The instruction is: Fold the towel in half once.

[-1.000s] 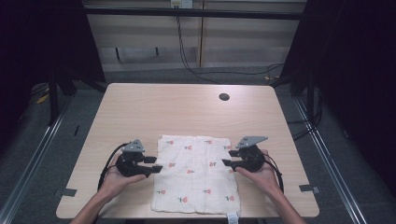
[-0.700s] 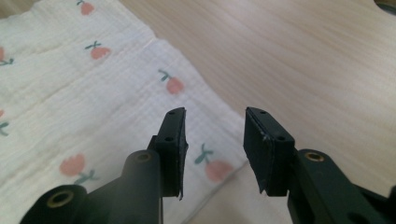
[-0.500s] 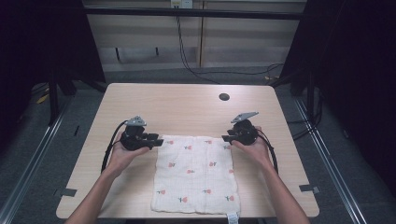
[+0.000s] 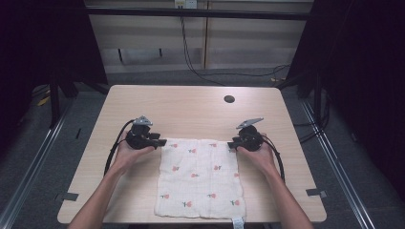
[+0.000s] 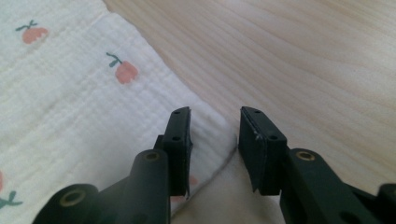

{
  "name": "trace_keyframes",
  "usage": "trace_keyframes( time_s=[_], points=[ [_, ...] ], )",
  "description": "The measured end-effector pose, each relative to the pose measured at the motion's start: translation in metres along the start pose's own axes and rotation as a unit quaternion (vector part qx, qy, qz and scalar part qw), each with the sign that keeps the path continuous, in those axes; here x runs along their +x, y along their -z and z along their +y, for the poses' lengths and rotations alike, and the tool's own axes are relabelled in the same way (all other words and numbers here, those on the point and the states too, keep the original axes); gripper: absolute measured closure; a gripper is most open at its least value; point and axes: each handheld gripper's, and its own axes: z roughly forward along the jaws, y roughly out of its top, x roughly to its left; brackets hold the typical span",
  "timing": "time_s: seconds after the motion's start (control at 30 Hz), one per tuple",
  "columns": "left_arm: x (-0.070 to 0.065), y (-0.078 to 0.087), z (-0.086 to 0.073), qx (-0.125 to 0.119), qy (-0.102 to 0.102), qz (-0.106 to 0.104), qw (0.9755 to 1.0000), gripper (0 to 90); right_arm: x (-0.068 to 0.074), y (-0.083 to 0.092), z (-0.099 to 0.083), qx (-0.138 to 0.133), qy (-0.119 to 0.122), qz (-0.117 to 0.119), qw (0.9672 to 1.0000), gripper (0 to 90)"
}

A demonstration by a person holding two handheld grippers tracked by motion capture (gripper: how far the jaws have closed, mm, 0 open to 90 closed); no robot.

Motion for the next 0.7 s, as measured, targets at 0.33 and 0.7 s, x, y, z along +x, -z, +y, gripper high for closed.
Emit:
trace_keyframes(
  time_s=[0.33,0.7],
  points=[
    [0.018,-0.02,-0.009,0.011,0.033,-0.007,0.9994,54.4,-0.001,-0.003,-0.003,-0.02,-0.03,0.023,0.9991,85.5],
    [0.005,-0.031,-0.006,0.021,-0.001,0.002,0.9998,74.2,-0.001,-0.005,-0.001,-0.022,-0.024,0.024,0.9992,86.2]
  ],
)
